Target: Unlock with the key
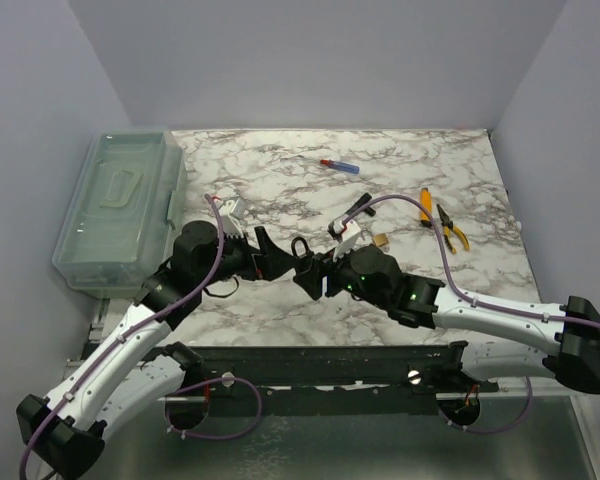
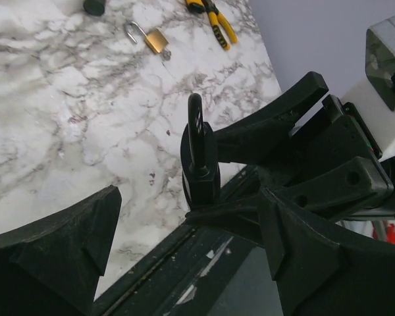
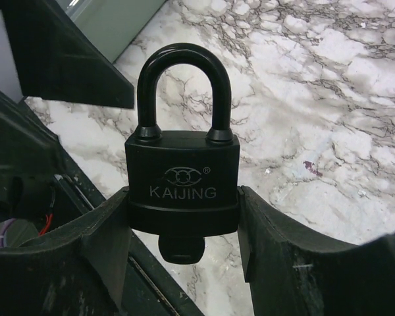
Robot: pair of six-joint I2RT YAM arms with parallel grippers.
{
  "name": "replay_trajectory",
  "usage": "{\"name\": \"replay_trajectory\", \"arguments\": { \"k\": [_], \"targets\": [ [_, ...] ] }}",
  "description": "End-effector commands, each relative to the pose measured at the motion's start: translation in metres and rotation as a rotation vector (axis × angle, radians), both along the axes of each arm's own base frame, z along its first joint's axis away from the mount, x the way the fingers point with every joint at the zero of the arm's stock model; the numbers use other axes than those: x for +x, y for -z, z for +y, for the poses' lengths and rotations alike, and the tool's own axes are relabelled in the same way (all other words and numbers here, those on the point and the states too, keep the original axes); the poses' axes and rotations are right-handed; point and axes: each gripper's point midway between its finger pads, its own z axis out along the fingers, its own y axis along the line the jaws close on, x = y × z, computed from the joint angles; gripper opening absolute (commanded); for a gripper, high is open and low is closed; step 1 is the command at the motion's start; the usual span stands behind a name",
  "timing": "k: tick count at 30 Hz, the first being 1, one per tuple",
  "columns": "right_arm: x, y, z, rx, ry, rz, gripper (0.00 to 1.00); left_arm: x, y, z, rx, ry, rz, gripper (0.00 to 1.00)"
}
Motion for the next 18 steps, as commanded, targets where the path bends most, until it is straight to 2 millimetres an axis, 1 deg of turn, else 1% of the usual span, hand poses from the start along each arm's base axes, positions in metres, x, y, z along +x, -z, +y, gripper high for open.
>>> {"name": "replay_trajectory", "arguments": {
  "k": [1, 4, 7, 10, 13, 15, 18],
  "targets": [
    [0.003, -0.047, 0.012, 0.123, -0.025, -0.101, 0.20, -0.009, -0.009, -0.026, -0.124, 0.120, 0.055, 0.88],
    [0.002, -0.051, 0.014, 0.138, -0.030, -0.098, 0.20, -0.008, -0.007, -0.031, -0.139, 0.126, 0.058, 0.87],
    [0.000, -0.057, 0.017, 0.162, -0.046, -0.100, 0.20, -0.006, 0.001, -0.035, -0.142, 0.113, 0.075, 0.84],
    [-0.004, -0.064, 0.019, 0.186, -0.067, -0.107, 0.20, -0.004, 0.011, -0.040, -0.145, 0.106, 0.097, 0.78],
    [-0.006, -0.069, 0.021, 0.203, -0.081, -0.113, 0.20, 0.000, 0.015, -0.042, -0.161, 0.076, 0.116, 0.71],
    [-0.006, -0.070, 0.022, 0.208, -0.085, -0.115, 0.20, 0.005, 0.011, -0.043, -0.181, 0.057, 0.101, 0.65],
    [-0.006, -0.071, 0.023, 0.210, -0.087, -0.113, 0.20, 0.010, 0.011, -0.042, -0.188, 0.031, 0.098, 0.59]
  ]
}}
